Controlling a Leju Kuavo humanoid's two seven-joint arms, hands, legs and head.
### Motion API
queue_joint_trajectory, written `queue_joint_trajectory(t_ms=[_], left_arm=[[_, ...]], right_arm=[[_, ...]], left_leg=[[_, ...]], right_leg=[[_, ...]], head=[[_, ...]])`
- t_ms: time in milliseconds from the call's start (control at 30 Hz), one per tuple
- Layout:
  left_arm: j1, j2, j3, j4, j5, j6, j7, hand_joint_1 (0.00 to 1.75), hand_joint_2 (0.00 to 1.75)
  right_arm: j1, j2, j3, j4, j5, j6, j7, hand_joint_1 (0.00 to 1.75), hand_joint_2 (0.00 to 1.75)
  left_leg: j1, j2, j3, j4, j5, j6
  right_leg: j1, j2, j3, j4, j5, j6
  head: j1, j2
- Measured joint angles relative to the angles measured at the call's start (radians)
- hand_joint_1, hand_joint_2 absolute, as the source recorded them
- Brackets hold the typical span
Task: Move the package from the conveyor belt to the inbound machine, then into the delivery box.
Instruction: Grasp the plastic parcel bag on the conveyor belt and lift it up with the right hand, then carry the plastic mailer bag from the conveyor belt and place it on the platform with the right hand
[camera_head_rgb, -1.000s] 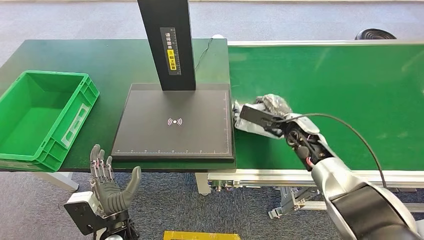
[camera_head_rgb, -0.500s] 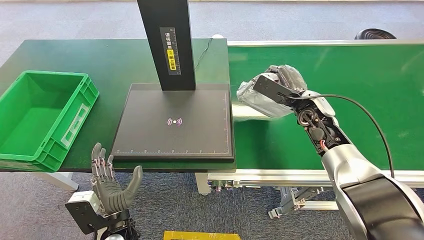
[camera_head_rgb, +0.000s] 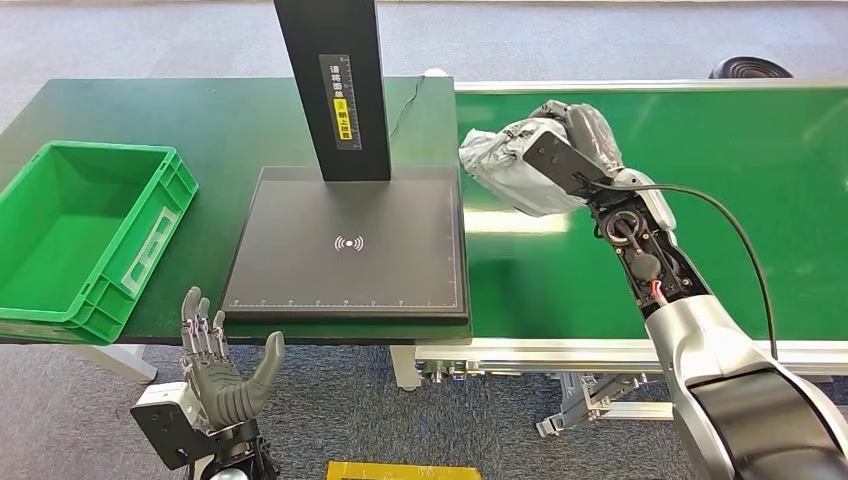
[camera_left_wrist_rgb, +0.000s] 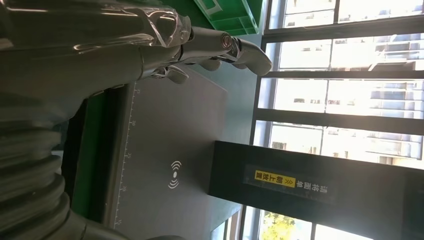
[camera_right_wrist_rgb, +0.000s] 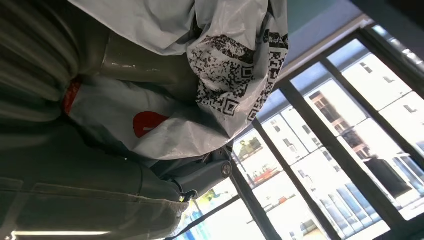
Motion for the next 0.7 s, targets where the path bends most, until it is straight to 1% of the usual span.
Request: queue_joint_trajectory(t_ms=[233, 467, 567, 700], left_arm=[[-0.02, 0.0, -0.002, 0.012, 0.0, -0.004, 0.0, 0.0, 1.75], [-0.033, -0.003, -0.002, 0.018, 0.002, -0.002, 0.0, 0.0, 1.75], [-0.034, -0.003, -0.002, 0.019, 0.002, -0.002, 0.0, 0.0, 1.75], [-0.034, -0.003, -0.002, 0.019, 0.002, -0.002, 0.0, 0.0, 1.75]], right_arm=[[-0.001, 0.065, 0.008, -0.085, -0.013, 0.038, 0.011, 1.75, 1.75], [-0.003, 0.154, 0.042, -0.094, -0.015, 0.057, 0.011, 1.75, 1.75], [-0.003, 0.177, 0.053, -0.094, -0.015, 0.058, 0.011, 1.75, 1.75], [-0.004, 0.189, 0.057, -0.094, -0.016, 0.059, 0.01, 1.75, 1.75]], left_leg=[[0.0, 0.0, 0.0, 0.0, 0.001, 0.0], [0.0, 0.001, -0.001, 0.0, 0.001, 0.0], [0.0, -0.001, -0.001, 0.0, 0.001, 0.0], [0.0, -0.001, -0.001, 0.0, 0.001, 0.0]], right_leg=[[0.001, 0.0, -0.001, 0.0, 0.0, 0.0], [0.0, 0.0, -0.002, 0.0, 0.0, 0.0], [0.0, -0.001, -0.002, 0.0, 0.0, 0.0], [0.0, -0.001, -0.002, 0.0, 0.0, 0.0]], head=[[0.0, 0.0], [0.0, 0.0], [0.0, 0.0], [0.0, 0.0]])
